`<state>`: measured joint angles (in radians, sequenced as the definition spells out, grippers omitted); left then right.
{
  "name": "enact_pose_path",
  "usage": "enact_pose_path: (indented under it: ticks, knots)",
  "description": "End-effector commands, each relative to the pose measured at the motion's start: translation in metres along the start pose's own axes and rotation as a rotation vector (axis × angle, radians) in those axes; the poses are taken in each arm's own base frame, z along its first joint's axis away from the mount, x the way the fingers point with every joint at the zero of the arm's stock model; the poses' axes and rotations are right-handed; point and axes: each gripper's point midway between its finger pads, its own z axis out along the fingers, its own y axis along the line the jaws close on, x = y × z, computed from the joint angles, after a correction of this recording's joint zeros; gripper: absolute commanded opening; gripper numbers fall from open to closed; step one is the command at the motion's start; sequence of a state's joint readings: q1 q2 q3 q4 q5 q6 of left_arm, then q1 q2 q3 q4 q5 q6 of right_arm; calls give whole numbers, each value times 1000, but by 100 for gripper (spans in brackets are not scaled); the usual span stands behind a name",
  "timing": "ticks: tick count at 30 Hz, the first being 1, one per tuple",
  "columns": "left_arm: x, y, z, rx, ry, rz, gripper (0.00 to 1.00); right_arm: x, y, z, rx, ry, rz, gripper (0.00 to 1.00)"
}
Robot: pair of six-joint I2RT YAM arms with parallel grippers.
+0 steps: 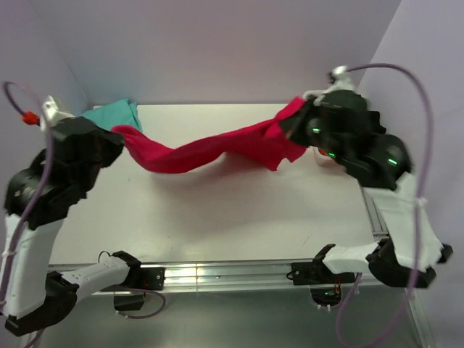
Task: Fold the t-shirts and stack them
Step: Flatten the tshirt out
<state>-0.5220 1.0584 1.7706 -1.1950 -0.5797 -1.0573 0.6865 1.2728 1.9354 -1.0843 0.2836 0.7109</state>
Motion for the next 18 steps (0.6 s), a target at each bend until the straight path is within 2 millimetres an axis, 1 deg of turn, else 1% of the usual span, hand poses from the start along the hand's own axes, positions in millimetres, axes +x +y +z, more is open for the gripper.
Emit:
enact_pose_path:
  ticks: [1, 2, 3, 4, 6, 7, 9, 10, 11, 12, 13, 15, 16, 17, 18]
  knots:
    - [-38, -14, -38, 114, -53, 152, 0, -34, -37, -67, 80, -138, -26, 0]
    - [-46, -20, -47, 161, -70, 178, 0, -46, -36, -83, 48, -185, -20, 0]
    - [-51, -29, -59, 229, -70, 179, 0, -53, -36, -96, 24, -223, -15, 0]
    - [-68, -34, -80, 295, -116, 163, 0, -64, -37, -120, -31, -291, -3, 0]
    - [-81, -41, -107, 393, -139, 153, 0, -74, -41, -144, -79, -356, 15, 0]
    - [-91, -44, -122, 438, -162, 133, 0, -81, -44, -164, -120, -407, 35, 0]
    - [-97, -50, -139, 507, -172, 143, 0, -87, -46, -181, -143, -442, 34, 0]
    - [-102, -55, -152, 558, -174, 140, 0, -87, -47, -187, -152, -446, 28, 0]
    - [-102, -57, -157, 582, -171, 153, 0, -93, -43, -198, -182, -464, 20, 0]
    - [-103, -60, -163, 609, -172, 160, 0, -96, -41, -204, -199, -471, 19, 0]
    - [-106, -64, -172, 647, -175, 161, 0, -102, -37, -214, -226, -492, 20, 0]
    - [-111, -72, -182, 702, -193, 154, 0, -108, -26, -222, -281, -502, 14, 0]
    - [-113, -77, -185, 721, -198, 153, 0, -115, -18, -228, -310, -521, 21, 0]
    - [-110, -82, -187, 748, -187, 160, 0, -119, -14, -230, -328, -530, 19, 0]
    - [-109, -90, -182, 761, -187, 163, 0, -122, -9, -230, -343, -534, 17, 0]
